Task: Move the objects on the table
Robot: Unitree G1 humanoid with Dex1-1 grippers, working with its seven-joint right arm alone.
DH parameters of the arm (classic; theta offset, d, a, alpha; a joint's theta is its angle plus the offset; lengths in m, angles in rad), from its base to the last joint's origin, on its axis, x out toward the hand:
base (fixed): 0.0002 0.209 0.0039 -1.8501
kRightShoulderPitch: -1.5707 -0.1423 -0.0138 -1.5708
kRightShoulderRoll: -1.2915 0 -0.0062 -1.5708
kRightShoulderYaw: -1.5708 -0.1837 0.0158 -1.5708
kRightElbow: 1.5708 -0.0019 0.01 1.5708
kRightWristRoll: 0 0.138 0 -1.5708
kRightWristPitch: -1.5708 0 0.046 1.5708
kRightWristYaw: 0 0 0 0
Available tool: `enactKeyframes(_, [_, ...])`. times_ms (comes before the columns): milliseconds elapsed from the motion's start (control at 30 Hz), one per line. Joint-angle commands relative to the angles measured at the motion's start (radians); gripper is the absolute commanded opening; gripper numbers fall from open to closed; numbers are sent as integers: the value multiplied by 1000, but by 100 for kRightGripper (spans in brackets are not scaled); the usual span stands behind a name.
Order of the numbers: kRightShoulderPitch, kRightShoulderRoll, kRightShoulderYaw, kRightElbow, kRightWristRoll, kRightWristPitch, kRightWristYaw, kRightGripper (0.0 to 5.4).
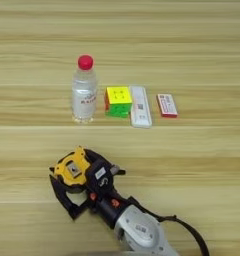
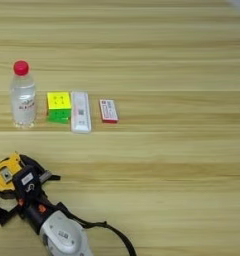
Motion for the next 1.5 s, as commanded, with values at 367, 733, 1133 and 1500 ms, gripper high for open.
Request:
enactKeyframes(367, [-27,36,7,-20,4,-36,-4,538])
enactKeyframes(733, [-32,37,3,-11,3,-37,-3,460])
enactKeyframes(1133, [-52,34,-37,-14,-5,-48,-24,457])
enactKeyframes(1500, [-60,-10,-229,-115,31,-32,-55,457])
